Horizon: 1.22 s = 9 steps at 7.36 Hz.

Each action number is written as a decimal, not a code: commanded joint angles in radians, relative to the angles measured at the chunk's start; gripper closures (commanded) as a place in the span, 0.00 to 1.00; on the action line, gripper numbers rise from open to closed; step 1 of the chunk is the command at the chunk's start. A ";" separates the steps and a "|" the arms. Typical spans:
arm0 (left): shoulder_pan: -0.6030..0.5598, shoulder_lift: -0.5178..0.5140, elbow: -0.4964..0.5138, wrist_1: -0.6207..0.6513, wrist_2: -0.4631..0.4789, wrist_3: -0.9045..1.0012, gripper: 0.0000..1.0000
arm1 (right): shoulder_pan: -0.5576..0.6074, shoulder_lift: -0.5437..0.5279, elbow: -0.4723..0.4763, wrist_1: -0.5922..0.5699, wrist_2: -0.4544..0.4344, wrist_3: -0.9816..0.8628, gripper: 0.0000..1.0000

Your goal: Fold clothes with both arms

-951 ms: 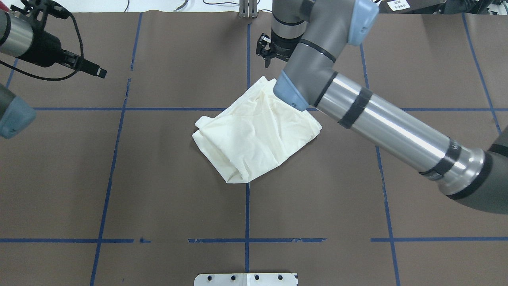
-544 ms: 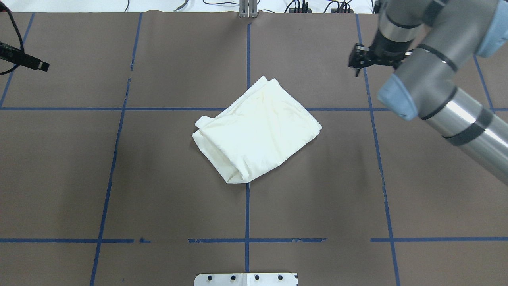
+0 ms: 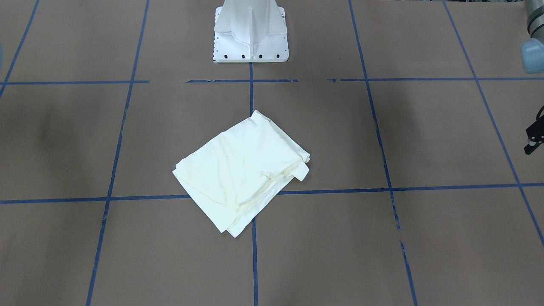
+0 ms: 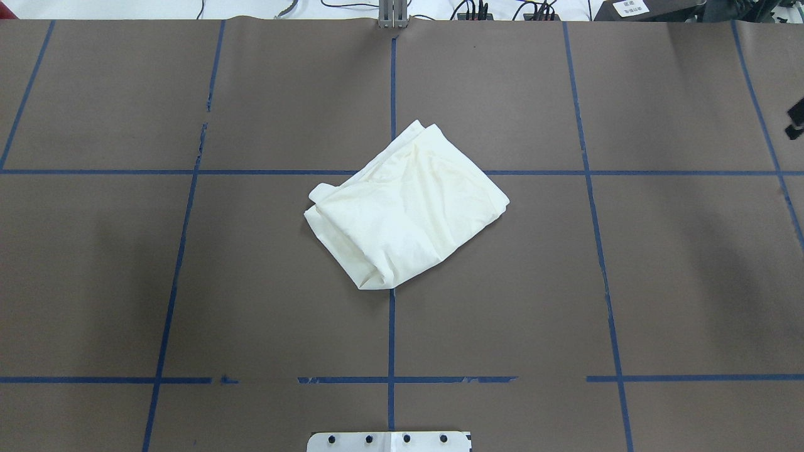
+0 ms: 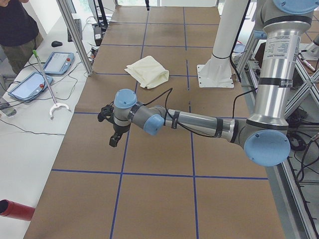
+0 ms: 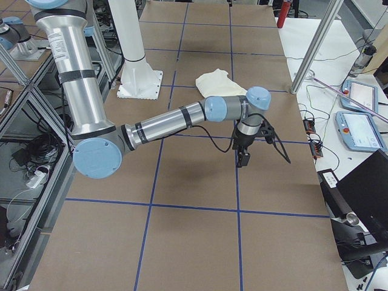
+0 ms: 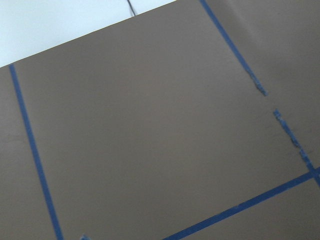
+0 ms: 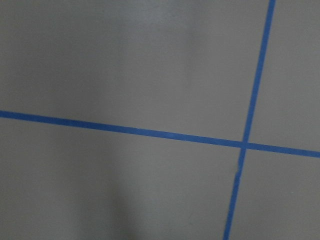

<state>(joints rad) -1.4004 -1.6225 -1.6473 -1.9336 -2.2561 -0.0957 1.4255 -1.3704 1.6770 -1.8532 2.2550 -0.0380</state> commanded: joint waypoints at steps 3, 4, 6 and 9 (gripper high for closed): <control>-0.142 0.198 -0.116 0.076 -0.025 0.107 0.00 | 0.179 -0.056 -0.112 0.002 0.133 -0.286 0.00; -0.164 0.220 -0.156 0.137 -0.026 0.135 0.00 | 0.188 -0.067 -0.112 0.021 0.149 -0.281 0.00; -0.167 0.251 -0.203 0.180 -0.034 0.137 0.00 | 0.191 -0.081 -0.103 0.074 0.176 -0.214 0.00; -0.169 0.251 -0.204 0.177 -0.034 0.137 0.00 | 0.191 -0.081 -0.186 0.204 0.170 -0.204 0.00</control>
<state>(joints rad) -1.5692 -1.3723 -1.8499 -1.7567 -2.2899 0.0411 1.6159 -1.4530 1.5182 -1.6772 2.4256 -0.2463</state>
